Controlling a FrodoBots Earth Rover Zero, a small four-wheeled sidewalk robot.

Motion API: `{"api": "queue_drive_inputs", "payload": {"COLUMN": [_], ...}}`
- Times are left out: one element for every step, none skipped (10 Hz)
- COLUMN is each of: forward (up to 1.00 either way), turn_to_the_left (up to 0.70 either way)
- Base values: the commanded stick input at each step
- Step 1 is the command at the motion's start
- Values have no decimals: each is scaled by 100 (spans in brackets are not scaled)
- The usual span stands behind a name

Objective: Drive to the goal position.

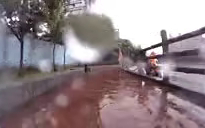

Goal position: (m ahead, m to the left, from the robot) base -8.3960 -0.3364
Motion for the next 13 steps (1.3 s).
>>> {"api": "queue_drive_inputs", "payload": {"forward": [0,0,0,0,0,0,0,0,0,0,0,0,0], "turn_to_the_left": [0,53,90,100,100,100,100,100,100,100,100,100,100]}}
